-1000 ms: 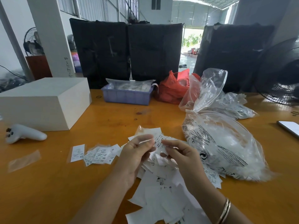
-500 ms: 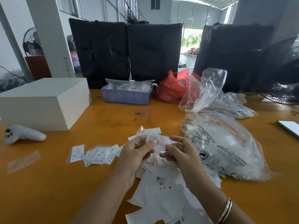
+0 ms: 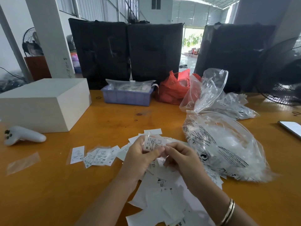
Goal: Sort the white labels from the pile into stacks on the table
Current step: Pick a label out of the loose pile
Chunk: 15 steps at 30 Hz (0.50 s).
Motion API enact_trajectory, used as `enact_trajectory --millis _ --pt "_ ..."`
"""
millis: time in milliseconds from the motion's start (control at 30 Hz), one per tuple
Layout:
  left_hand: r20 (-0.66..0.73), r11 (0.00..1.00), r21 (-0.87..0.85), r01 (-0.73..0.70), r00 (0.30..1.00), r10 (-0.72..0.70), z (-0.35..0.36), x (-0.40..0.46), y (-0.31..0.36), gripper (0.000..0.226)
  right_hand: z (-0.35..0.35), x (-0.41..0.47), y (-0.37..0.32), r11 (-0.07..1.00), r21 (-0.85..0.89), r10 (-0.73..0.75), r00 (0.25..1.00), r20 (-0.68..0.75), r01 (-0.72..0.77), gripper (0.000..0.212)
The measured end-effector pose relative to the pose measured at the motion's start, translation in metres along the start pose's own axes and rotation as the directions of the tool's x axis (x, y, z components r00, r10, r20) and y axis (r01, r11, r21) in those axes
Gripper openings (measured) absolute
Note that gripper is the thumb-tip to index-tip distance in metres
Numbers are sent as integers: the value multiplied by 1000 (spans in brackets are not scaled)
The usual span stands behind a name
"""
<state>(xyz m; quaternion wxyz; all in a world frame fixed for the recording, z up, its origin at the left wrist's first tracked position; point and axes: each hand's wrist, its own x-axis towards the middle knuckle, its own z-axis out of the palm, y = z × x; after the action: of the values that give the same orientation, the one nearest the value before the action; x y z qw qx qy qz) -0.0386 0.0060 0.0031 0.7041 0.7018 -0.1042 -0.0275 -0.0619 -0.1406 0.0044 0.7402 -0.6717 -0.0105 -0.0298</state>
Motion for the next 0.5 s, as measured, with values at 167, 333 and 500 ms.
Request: enact_trajectory --millis 167,333,500 --pt "-68 997 -80 -8 998 3 -11 4 3 21 -5 2 -3 996 84 9 998 -59 -4 27" --pt "-69 992 -129 8 997 -17 -12 5 1 16 -7 3 -2 976 214 41 998 -57 -28 12" --pt "-106 988 -153 15 994 -31 -9 6 -2 16 -7 5 -3 982 186 47 998 -36 -39 17"
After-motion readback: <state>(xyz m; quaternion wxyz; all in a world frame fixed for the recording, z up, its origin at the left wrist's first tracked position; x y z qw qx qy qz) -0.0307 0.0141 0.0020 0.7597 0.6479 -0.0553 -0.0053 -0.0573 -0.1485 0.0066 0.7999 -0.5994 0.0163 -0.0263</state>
